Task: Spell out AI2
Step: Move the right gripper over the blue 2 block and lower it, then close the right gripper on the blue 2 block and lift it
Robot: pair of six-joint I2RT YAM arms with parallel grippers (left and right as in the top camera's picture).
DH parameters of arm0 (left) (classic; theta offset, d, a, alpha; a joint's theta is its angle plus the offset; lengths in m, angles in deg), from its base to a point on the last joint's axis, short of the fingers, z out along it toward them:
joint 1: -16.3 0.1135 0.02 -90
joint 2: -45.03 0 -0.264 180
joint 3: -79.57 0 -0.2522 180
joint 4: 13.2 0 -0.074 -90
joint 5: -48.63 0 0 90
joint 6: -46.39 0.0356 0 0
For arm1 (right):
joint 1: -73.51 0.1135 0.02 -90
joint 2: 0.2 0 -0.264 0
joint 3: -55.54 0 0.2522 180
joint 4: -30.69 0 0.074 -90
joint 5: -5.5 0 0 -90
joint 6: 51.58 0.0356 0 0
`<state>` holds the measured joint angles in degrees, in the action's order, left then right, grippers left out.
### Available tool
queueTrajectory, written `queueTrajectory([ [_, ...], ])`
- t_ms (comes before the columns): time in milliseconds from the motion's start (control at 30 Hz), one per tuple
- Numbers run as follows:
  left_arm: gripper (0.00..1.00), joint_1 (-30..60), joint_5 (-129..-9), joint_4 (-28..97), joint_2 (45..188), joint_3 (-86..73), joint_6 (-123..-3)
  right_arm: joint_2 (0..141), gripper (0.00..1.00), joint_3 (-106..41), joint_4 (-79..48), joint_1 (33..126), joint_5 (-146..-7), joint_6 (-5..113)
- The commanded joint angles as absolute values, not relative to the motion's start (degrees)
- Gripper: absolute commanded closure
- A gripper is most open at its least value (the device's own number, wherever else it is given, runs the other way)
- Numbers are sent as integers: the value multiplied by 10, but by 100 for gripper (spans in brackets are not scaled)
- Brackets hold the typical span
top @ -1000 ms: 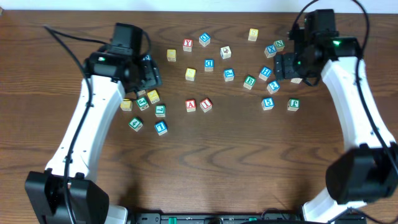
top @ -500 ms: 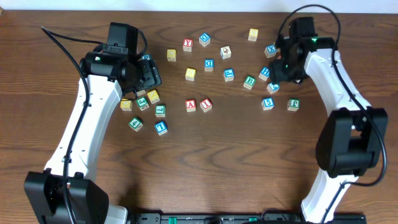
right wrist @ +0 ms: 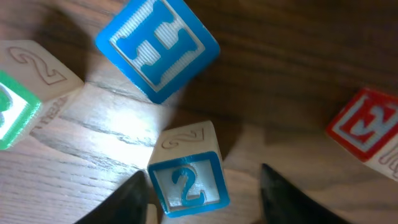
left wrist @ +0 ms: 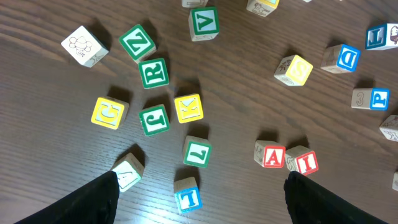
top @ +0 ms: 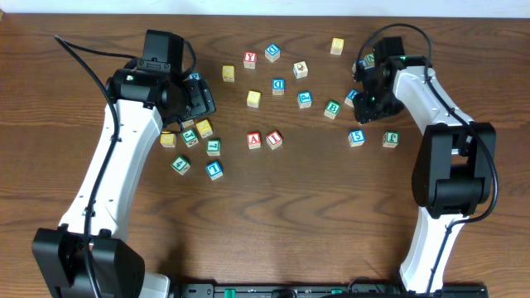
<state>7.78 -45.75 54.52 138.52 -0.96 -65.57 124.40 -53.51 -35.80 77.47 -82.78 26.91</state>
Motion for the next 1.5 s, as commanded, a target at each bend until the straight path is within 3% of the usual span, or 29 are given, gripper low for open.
queueTrajectory([
  [0, 16, 78, -459, 548, 1376, -14, -645, 1246, 54, -546, -351, 773, -798, 264],
  [300, 16, 78, -459, 548, 1376, -14, -645, 1246, 57, -541, -334, 773, -798, 266],
  [733, 11, 78, -459, 549, 1376, -14, -644, 1246, 80, -522, -335, 773, -801, 266],
  [1200, 11, 78, -459, 549, 1376, -14, -645, 1199, 82, -539, -352, 773, -800, 304],
  [1300, 9, 78, -459, 549, 1376, -14, -644, 1164, 82, -539, -359, 773, -787, 327],
  [1333, 2, 78, -459, 549, 1376, -14, -644, 1150, 82, -539, -363, 773, -773, 329],
  [1467, 2, 78, -459, 549, 1376, -14, -644, 1101, 80, -539, -379, 775, -709, 338],
])
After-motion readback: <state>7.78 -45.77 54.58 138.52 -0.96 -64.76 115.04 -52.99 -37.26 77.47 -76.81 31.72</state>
